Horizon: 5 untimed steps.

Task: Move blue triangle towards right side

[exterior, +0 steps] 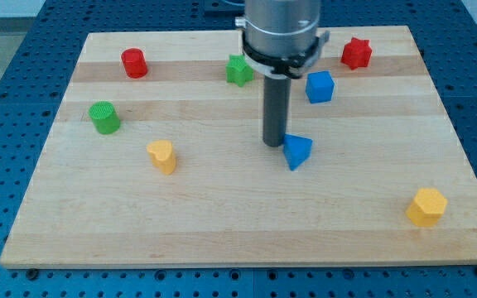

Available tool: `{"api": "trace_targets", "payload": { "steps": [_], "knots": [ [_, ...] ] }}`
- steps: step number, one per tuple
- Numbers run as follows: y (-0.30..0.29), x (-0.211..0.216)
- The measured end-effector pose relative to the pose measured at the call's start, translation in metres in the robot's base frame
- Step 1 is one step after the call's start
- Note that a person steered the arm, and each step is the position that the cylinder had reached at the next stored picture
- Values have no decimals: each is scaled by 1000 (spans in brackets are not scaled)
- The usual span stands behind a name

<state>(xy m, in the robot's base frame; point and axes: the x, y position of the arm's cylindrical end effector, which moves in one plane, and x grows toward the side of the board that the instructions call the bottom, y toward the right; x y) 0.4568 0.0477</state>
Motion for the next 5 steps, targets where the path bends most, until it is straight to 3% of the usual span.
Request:
{"api": "trace_targets", "payload": {
  "steps": [1,2,3,5],
  "knots": [
    [45,19],
    [47,22],
    [-2,-6],
    [-25,42]
  ]
}}
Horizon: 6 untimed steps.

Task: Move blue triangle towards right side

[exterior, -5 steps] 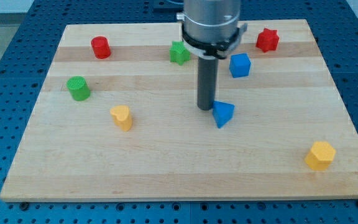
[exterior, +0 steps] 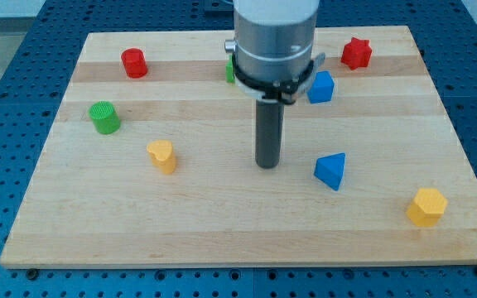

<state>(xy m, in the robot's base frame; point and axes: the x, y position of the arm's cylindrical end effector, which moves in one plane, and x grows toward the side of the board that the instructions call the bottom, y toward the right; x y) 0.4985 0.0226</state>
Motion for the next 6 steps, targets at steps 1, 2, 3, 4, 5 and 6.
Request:
{"api": "trace_targets", "payload": {
  "steps": [1,2,3,4,5,6],
  "knots": [
    [5,14],
    [45,11],
    [92,7],
    [121,7],
    [127,7],
    [111,-25]
  ]
}}
